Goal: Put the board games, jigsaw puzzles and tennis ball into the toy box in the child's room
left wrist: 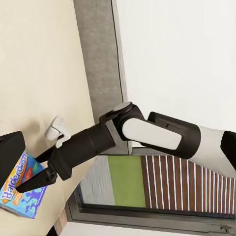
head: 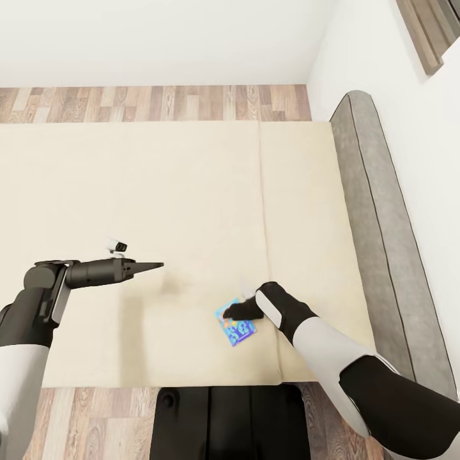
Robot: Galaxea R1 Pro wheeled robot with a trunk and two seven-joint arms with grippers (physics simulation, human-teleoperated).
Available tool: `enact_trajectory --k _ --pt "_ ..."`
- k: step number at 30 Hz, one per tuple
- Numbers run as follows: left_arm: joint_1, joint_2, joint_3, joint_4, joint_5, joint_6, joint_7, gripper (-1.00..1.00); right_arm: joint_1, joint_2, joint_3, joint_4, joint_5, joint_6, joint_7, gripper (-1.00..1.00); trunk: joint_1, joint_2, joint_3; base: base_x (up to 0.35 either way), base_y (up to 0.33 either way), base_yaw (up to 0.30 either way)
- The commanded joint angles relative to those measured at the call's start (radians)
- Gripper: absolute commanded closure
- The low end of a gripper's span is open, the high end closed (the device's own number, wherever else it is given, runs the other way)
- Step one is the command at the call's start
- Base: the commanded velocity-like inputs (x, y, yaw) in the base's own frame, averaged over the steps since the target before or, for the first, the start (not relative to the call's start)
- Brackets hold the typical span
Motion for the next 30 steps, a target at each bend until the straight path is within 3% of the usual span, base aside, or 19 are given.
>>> enact_trajectory --k 1,13,20,30 --pt "-0.001 0.0 0.0 0.0 0.0 0.011 -0.004 -1.0 -0.001 0.0 0.002 0.0 0.006 0.016 0.006 -1.0 0.001 -0.002 -0.001 0.0 0.0 0.0" --pt "-0.001 0.0 0.0 0.0 -0.001 0.011 -0.004 -1.0 0.0 0.0 0.001 0.001 0.002 0.044 0.008 -1.0 0.001 -0.002 -0.001 0.0 0.0 0.0" --pt "-0.001 0.0 0.0 0.0 0.0 0.011 -0.004 -1.0 0.0 0.0 0.003 0.0 -0.062 0.032 0.009 -1.0 0.001 -0.002 -0.001 0.0 0.0 0.0" --pt "-0.001 0.0 0.0 0.0 0.0 0.012 -0.004 -1.0 -0.001 0.0 0.005 -0.001 -0.078 0.0 0.01 -1.0 0.001 -0.002 -0.001 0.0 0.0 0.0"
